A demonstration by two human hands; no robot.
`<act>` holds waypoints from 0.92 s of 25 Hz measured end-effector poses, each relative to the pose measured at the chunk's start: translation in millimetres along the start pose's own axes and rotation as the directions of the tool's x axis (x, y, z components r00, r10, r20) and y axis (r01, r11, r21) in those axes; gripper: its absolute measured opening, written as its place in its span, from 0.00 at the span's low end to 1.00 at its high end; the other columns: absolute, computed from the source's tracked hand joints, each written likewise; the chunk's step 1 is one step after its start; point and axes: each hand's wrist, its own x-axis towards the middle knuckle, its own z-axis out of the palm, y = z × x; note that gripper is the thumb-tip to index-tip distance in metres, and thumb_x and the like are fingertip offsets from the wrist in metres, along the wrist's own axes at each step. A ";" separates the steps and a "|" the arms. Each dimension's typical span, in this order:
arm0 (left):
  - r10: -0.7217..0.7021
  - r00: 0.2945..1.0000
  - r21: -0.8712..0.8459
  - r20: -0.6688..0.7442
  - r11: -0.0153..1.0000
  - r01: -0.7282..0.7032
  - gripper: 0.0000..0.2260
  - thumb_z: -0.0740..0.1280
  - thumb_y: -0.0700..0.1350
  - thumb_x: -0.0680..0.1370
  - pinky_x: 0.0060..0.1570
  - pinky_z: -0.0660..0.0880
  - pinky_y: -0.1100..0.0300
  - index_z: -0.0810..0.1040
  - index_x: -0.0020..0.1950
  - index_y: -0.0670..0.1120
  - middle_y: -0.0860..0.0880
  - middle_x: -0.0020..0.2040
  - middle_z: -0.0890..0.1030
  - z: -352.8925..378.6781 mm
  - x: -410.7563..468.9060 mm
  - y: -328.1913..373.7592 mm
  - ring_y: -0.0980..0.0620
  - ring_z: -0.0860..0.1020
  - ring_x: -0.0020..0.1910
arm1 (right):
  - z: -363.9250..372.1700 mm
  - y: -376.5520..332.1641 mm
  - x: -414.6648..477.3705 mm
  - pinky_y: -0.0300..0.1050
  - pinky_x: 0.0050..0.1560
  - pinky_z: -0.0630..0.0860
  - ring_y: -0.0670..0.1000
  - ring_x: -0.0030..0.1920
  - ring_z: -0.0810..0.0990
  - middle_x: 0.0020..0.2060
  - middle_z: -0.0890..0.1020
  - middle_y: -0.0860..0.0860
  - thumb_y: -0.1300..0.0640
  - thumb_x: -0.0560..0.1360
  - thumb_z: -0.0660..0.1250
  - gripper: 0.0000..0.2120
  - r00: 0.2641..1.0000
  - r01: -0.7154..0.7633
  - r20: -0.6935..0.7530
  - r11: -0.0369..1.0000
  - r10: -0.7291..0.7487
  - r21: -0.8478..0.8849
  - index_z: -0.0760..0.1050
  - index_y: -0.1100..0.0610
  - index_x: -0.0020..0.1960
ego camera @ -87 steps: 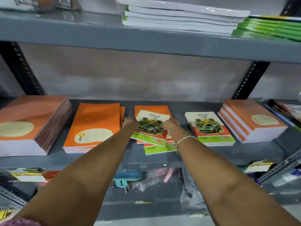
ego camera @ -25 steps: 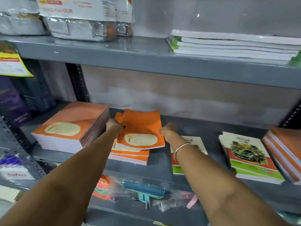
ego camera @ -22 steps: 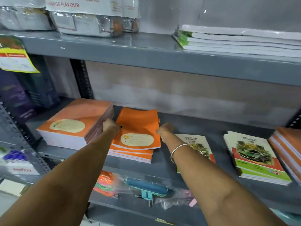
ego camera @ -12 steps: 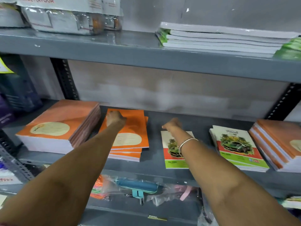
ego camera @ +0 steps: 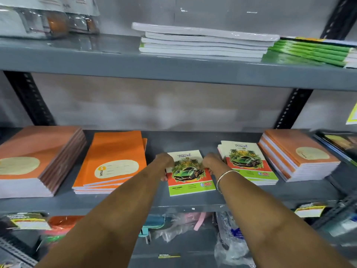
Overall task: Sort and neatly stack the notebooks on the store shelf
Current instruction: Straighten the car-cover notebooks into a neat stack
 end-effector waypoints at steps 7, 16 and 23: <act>-0.075 0.997 0.170 0.001 0.983 0.074 0.08 0.63 0.39 0.78 0.29 0.72 0.65 0.71 0.39 0.40 0.45 0.38 0.75 -10.7 9.4 5.1 0.53 0.71 0.28 | -15.6 5.4 1.4 0.44 0.59 0.75 0.55 0.62 0.78 0.62 0.78 0.57 0.64 0.75 0.68 0.17 0.995 0.016 -0.095 0.994 -0.006 0.104 0.73 0.66 0.63; 0.200 0.978 0.082 0.067 0.975 -0.205 0.10 0.65 0.33 0.75 0.13 0.65 0.72 0.72 0.33 0.40 0.51 0.08 0.66 77.4 2.6 73.9 0.59 0.65 0.07 | -106.6 86.7 31.3 0.44 0.63 0.71 0.55 0.66 0.75 0.66 0.76 0.59 0.56 0.71 0.74 0.29 0.971 -0.036 -0.221 0.970 0.091 0.240 0.69 0.69 0.66; 0.224 0.964 0.101 0.143 0.966 -0.239 0.03 0.62 0.38 0.77 0.20 0.68 0.68 0.75 0.45 0.43 0.49 0.27 0.72 155.3 -4.7 84.8 0.58 0.71 0.17 | -112.1 155.2 53.9 0.44 0.64 0.71 0.57 0.68 0.72 0.66 0.74 0.59 0.55 0.73 0.72 0.29 0.973 -0.094 -0.197 0.987 0.119 0.132 0.66 0.66 0.67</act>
